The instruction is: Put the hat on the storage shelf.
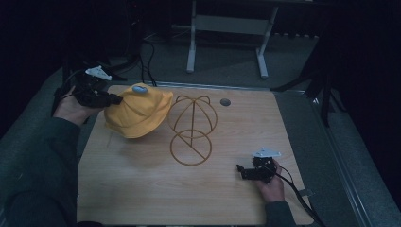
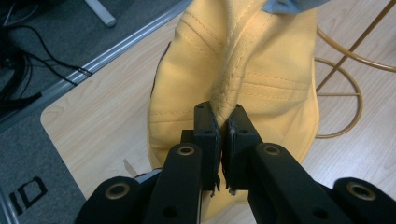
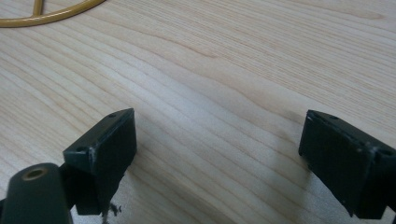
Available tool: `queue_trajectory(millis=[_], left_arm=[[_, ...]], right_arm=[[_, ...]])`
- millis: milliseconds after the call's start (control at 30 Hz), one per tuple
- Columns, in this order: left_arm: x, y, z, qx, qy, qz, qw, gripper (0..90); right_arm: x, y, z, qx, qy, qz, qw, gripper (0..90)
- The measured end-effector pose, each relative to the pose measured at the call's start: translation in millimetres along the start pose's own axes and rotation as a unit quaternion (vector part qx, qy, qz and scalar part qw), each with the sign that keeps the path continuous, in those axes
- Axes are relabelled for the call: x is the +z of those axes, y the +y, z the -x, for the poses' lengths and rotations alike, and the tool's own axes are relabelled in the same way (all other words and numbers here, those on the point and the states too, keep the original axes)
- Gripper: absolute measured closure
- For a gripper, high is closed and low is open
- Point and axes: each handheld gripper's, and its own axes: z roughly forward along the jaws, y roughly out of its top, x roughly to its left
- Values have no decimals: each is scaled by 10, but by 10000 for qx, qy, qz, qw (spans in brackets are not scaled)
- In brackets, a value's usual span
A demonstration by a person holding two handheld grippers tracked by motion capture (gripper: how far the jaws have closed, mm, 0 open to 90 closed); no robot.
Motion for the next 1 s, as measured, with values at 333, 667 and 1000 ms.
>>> queue_trajectory(millis=[333, 667, 1000], left_arm=[[-103, 14, -4, 93, -132, 96, 9998, 856], [-215, 55, 37, 288, -333, 254, 9987, 856], [-311, 137, 101, 476, -454, 334, 9973, 855]], right_arm=[[0, 0, 0, -1, -1, 1, 10000, 112], [0, 0, 0, 0, -1, 2, 10000, 112], [0, 0, 0, 1, -1, 1, 10000, 112]])
